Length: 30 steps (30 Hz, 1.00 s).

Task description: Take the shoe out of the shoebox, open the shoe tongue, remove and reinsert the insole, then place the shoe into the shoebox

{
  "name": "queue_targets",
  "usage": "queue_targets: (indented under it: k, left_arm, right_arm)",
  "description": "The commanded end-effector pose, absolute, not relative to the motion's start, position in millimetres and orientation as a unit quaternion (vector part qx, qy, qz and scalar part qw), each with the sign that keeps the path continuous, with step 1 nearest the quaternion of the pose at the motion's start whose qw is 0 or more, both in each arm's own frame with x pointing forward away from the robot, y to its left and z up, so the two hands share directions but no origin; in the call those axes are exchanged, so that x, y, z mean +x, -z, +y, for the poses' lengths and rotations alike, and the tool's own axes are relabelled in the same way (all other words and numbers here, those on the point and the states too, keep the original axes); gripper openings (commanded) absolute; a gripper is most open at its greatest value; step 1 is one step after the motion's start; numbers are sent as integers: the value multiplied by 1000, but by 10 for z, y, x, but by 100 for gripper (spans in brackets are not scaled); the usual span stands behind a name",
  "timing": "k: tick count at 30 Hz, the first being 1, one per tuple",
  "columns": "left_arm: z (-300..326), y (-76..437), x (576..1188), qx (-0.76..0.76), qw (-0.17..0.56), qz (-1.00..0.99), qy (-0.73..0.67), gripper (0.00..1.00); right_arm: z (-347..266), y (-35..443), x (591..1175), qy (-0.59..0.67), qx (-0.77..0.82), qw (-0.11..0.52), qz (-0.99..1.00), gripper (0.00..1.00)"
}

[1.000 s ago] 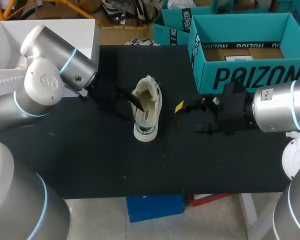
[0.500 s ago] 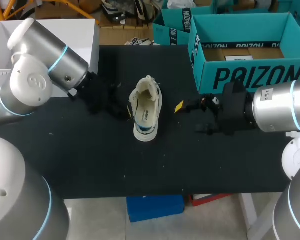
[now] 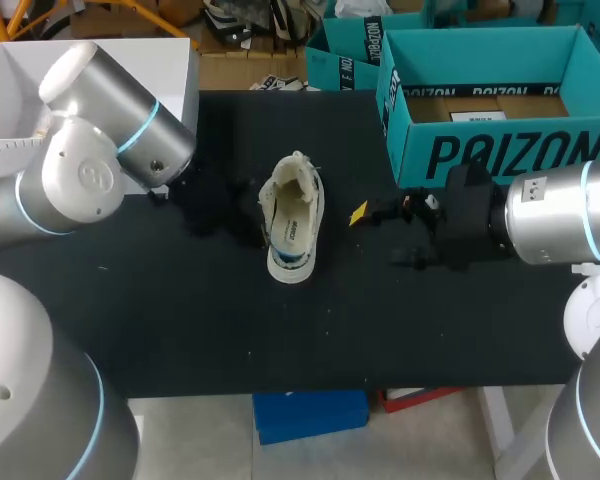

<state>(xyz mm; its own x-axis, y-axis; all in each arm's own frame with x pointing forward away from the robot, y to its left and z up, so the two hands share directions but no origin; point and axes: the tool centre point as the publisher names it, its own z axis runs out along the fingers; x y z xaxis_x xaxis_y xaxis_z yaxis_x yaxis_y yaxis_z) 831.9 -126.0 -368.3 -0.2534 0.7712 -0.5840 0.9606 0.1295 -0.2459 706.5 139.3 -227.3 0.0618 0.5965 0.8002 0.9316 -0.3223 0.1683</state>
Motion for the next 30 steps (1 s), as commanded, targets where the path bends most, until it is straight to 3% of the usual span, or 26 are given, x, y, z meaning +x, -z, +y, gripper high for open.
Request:
queue_targets:
  k: [1, 11, 30]
  left_arm:
    - [-1374, 3802, 8402, 590, 152, 737, 294, 0]
    - [-1429, 3932, 8421, 582, 127, 743, 305, 0]
    - [-1273, 3436, 8445, 599, 148, 733, 285, 0]
  right_arm:
    - [1399, 2270, 7068, 414, -700, 202, -546, 100]
    - [1399, 2270, 7068, 414, -700, 202, -546, 100]
    - [1399, 2270, 7068, 414, -700, 202, -546, 100]
